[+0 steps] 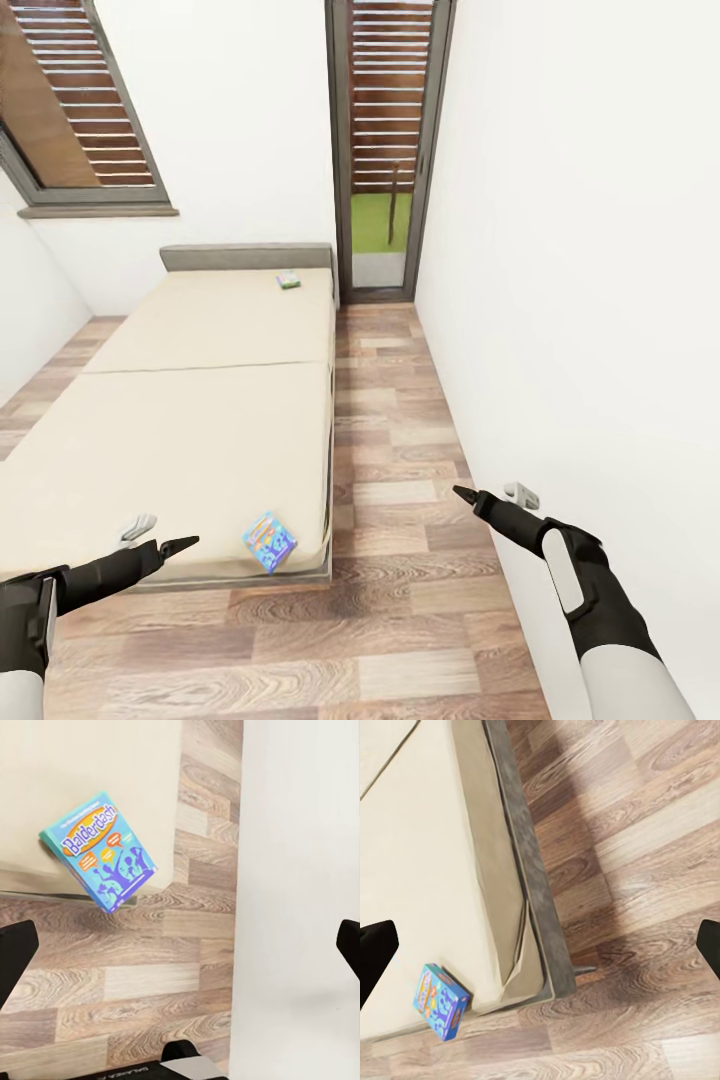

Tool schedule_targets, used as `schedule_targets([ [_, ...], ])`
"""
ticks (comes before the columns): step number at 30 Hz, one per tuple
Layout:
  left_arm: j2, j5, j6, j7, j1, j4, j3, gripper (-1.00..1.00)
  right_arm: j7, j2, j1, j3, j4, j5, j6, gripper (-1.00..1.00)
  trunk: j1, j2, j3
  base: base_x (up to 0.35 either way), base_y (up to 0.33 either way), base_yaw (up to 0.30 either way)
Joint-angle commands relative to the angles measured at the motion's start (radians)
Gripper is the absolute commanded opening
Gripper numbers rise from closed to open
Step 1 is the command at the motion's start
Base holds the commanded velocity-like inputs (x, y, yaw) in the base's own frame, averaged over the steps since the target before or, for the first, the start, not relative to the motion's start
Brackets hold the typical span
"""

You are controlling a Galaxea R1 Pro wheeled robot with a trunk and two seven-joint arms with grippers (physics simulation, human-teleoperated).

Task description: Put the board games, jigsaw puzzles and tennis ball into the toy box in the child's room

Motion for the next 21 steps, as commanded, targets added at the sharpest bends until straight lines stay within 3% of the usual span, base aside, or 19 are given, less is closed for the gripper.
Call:
schedule_targets([
  [1,-0.001,-0.009,0.008,-0.009,-0.002,-0.001,0.004,1.0,0.002,0.0,-0.001,-0.002,0.0,-0.002,0.007,1.0,0.001,-0.002,0.0,0.0,0.0,0.0],
  [21,-0.003,-0.011,0.009,-0.007,-0.002,-0.001,0.004,1.0,-0.003,0.002,-0.001,-0.002,0.001,-0.002,-0.009,1.0,0.001,-0.002,0.033,0.0,0.0,0.0],
])
